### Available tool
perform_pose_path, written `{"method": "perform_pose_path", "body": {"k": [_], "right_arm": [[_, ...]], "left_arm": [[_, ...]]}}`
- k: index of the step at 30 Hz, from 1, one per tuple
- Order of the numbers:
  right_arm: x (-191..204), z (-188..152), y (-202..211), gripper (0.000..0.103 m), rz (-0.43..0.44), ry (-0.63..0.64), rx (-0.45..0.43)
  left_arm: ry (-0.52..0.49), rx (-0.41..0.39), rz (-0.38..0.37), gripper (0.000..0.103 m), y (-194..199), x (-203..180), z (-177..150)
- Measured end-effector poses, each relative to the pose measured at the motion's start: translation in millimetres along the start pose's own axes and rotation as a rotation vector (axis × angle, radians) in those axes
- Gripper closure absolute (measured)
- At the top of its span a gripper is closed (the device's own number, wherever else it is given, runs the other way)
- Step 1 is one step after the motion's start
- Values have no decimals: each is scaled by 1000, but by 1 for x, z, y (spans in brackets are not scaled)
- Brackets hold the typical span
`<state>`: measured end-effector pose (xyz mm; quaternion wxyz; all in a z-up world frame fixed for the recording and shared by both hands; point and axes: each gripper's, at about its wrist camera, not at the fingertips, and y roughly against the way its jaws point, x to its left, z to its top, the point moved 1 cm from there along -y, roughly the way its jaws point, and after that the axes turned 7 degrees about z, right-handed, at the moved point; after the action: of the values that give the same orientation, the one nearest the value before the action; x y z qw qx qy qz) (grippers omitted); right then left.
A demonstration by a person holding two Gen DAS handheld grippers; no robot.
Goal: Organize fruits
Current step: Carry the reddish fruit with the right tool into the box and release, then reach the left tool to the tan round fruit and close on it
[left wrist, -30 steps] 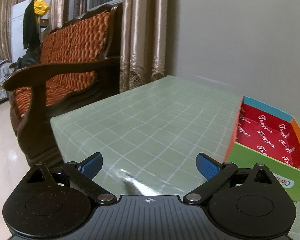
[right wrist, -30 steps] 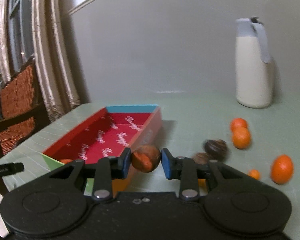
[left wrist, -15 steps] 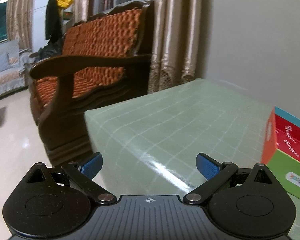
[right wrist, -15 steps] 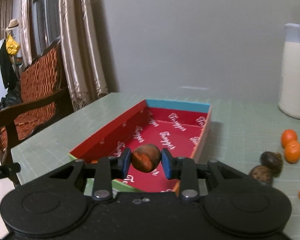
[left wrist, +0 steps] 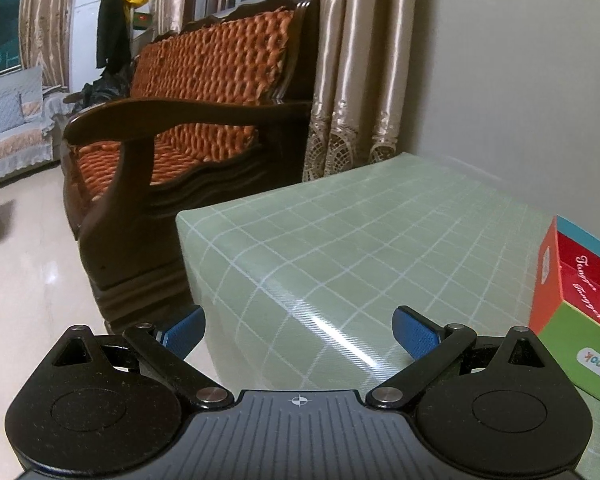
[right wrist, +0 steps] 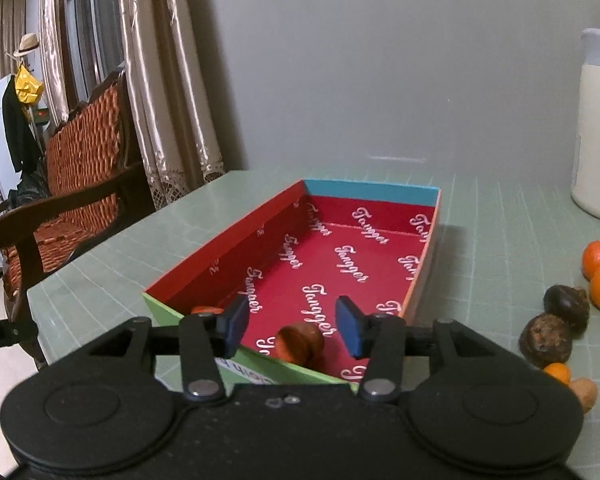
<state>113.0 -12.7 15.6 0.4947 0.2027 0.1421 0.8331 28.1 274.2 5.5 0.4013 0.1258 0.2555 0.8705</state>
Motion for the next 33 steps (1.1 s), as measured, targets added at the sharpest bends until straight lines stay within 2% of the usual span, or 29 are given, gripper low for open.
{"method": "perform_pose_path", "body": {"k": [3, 7, 11, 13, 16, 21, 33], "right_arm": [[-3, 0, 9, 52, -1, -9, -21], [-10, 1, 22, 39, -21, -7, -53], [-18, 1, 40, 36, -61, 17, -93], [-25, 1, 49, 28, -88, 22, -114], [-37, -1, 63, 24, -136, 25, -145], [-65, -10, 88, 19, -242, 11, -187], [-145, -36, 146, 12, -502, -169, -255]], "left_arm": [[-6, -2, -1, 4, 2, -5, 0], [-6, 0, -11, 4, 6, -12, 1], [-25, -9, -30, 4, 13, -26, 0], [-37, -19, -43, 4, 19, -35, -1], [-59, -39, -72, 4, 28, -53, -2], [-134, -91, -148, 4, 50, -93, -9], [-347, -240, -359, 4, 114, -185, -38]]}}
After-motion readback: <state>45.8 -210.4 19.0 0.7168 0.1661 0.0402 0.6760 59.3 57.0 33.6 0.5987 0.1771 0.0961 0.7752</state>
